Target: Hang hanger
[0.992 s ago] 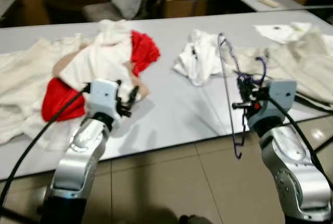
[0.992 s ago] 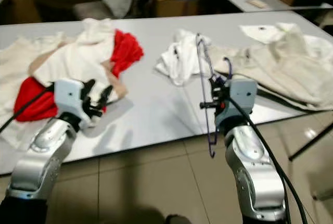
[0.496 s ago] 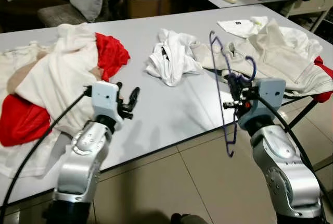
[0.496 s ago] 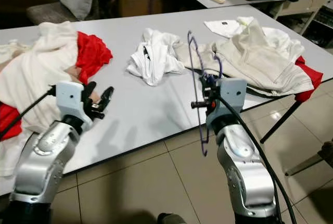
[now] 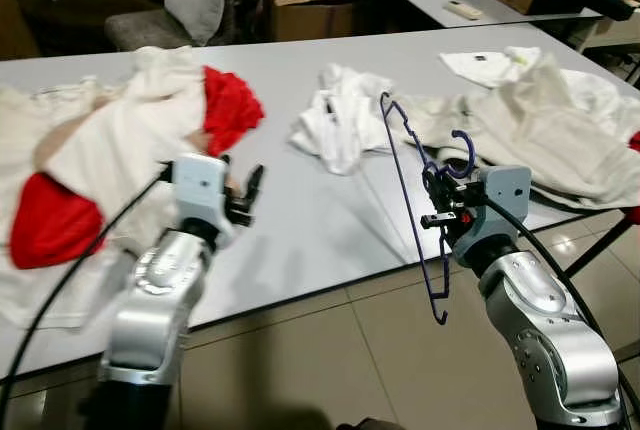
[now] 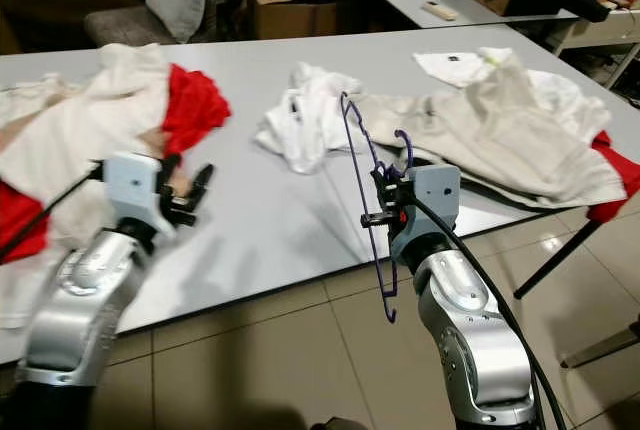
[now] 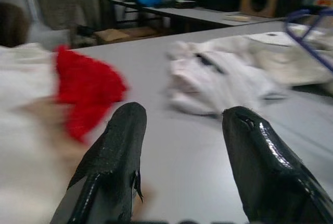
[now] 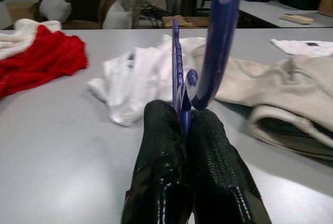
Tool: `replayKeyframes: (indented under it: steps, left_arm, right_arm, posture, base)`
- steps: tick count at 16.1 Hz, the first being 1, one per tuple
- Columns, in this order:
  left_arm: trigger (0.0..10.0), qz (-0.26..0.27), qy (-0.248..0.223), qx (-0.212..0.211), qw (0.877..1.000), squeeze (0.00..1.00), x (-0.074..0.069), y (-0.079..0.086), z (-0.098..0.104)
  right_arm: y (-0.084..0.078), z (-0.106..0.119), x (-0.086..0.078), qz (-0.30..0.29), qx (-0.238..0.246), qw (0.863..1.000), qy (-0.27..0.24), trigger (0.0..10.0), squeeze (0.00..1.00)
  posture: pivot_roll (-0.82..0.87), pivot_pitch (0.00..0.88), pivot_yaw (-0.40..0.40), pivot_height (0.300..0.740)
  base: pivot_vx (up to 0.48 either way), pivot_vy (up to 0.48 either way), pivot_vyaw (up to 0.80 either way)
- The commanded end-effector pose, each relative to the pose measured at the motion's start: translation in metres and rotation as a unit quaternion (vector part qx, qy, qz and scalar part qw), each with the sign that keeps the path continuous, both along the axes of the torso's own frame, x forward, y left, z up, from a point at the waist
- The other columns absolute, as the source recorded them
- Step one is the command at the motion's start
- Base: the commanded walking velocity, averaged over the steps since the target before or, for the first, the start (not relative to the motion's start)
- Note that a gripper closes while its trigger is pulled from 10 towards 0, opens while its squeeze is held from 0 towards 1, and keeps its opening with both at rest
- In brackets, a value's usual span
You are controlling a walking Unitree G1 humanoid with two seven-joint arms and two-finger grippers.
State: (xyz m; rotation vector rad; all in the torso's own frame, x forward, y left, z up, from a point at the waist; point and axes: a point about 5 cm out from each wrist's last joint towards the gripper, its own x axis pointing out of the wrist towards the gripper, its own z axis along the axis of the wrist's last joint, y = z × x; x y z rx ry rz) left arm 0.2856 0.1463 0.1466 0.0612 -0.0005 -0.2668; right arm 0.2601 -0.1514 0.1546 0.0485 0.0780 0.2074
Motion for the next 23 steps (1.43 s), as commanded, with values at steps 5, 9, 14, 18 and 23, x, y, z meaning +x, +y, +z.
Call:
replayKeyframes:
  steps: [5,9,14,18,23]
  left_arm:
    - [10.0,-0.017,-0.002,0.013,1.000,0.00,0.001,-0.002,0.002]
    - [10.0,-0.022,0.007,-0.004,1.000,0.00,0.000,-0.009,-0.002]
    - [10.0,-0.020,0.025,-0.007,0.999,0.00,-0.001,-0.005,-0.009]
    - [10.0,-0.022,0.019,0.005,1.000,0.44,0.011,0.003,0.001]
    - [10.0,-0.017,0.020,-0.001,1.000,0.77,0.011,-0.002,0.001]
  right_arm:
    - [0.004,0.004,-0.003,0.021,0.007,1.000,-0.001,10.0,0.00]
    - [0.010,0.001,0.000,0.041,-0.008,0.999,-0.002,10.0,0.00]
    - [0.005,-0.004,-0.001,0.043,-0.016,0.999,0.010,10.0,0.00]
    - [0.005,-0.002,0.005,0.033,-0.013,0.999,0.009,10.0,0.00]
    - [0.003,-0.006,0.005,0.028,-0.012,0.999,0.011,10.0,0.00]
  posture:
    - [-0.08,0.000,-0.026,0.740]
    - [-0.07,0.000,-0.030,0.740]
    - [-0.07,0.000,-0.018,0.740]
    - [-0.05,0.000,-0.022,0.740]
    - [-0.05,0.000,-0.020,0.740]
  base:
    - [0.000,-0.334,0.00]
    - [0.000,-0.151,0.00]
    - [0.000,0.000,-0.57]
    - [0.000,0.000,0.00]
    - [0.000,0.000,0.00]
